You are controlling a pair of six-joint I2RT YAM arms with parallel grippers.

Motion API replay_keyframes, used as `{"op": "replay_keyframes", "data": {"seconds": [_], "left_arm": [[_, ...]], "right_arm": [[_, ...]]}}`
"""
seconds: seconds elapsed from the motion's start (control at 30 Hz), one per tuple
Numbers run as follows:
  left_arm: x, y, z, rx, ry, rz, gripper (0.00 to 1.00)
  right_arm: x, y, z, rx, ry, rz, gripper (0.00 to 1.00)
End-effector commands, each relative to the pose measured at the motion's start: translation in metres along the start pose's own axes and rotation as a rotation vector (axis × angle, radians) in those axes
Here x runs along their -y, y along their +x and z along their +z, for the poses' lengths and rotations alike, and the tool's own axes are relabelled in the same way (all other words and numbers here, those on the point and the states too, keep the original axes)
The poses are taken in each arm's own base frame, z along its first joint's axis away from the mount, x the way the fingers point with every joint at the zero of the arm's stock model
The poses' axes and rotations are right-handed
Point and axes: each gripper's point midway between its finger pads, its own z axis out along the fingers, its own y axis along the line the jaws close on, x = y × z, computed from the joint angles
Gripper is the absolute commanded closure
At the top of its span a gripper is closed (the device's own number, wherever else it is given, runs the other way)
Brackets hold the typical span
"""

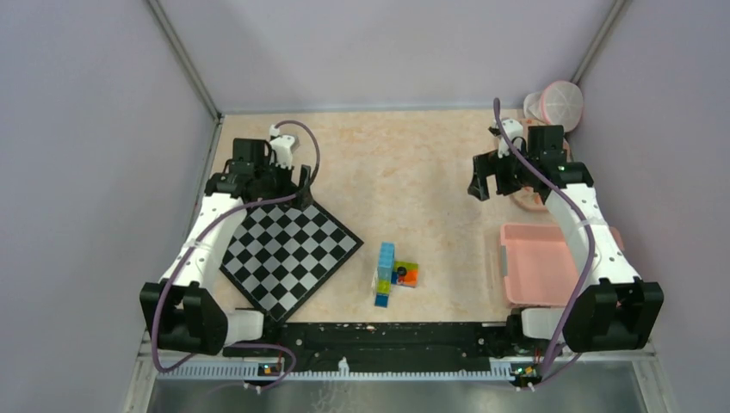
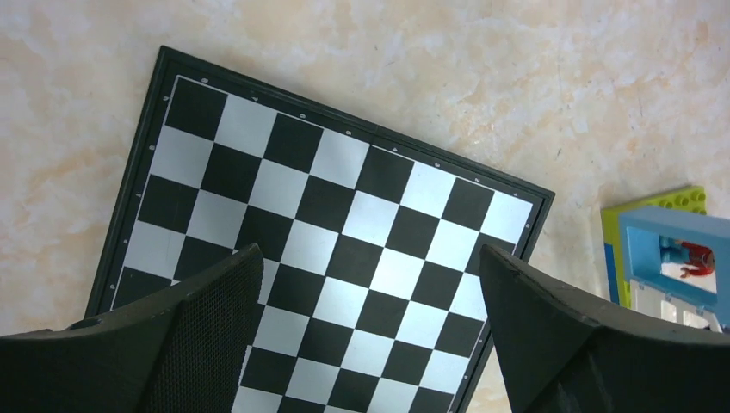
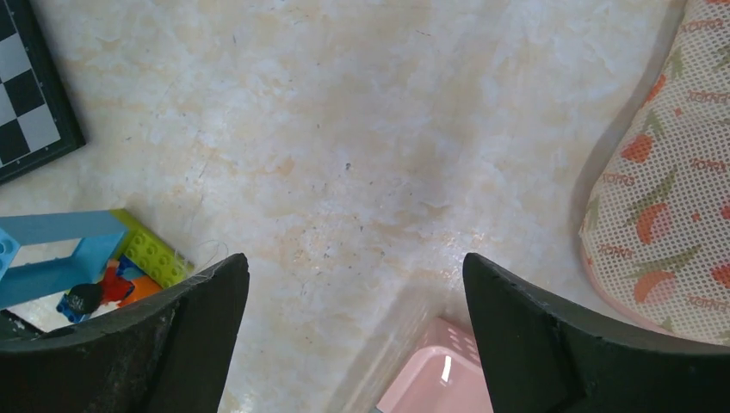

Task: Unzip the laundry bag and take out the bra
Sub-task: Move the laundry bag to the center of the board.

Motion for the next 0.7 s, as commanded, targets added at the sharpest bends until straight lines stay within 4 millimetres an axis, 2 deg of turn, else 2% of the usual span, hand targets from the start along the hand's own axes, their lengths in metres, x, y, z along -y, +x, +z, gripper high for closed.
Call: {"op": "replay_keyframes", "data": {"seconds": [0.0,0.1,0.27,0.43,0.5,0.6,0.67], "left_arm": [[-0.014,-0.026,-0.018,0.137,-0.125,-0.092,0.01],[-0.020,-0.029,-0.025,0.166,-0.175,-0.148,0.01],[-0.027,-0.023,-0.026,0.178,-0.219,-0.158,0.01],[-0.018,-0.021,-0.024,0.187,-0.164,-0.164,0.01],[-0.015,-0.020,-0.022,0.184,-0.139,-0.173,0.01],[-0.016,-0.021,-0.022,0.179,-0.131,-0.180,0.01],[-0.017,-0.022,-0.024,0.180,-0.139,-0.181,0.01]], "right_arm": [[0.017,-0.021,-0.001,0.031,0.066,-0.012,0.07],[0.038,-0.033,0.001,0.025,0.084,0.021,0.07],[0.098,-0.058,-0.005,0.066,0.174,0.115,0.07],[0.170,-0.085,-0.007,0.154,0.435,0.157,0.10],[0.188,-0.091,-0.002,0.179,0.496,0.141,0.10],[0.204,-0.089,0.012,0.120,0.519,0.146,0.12],[0.214,-0.073,0.029,0.022,0.512,0.160,0.14]]}}
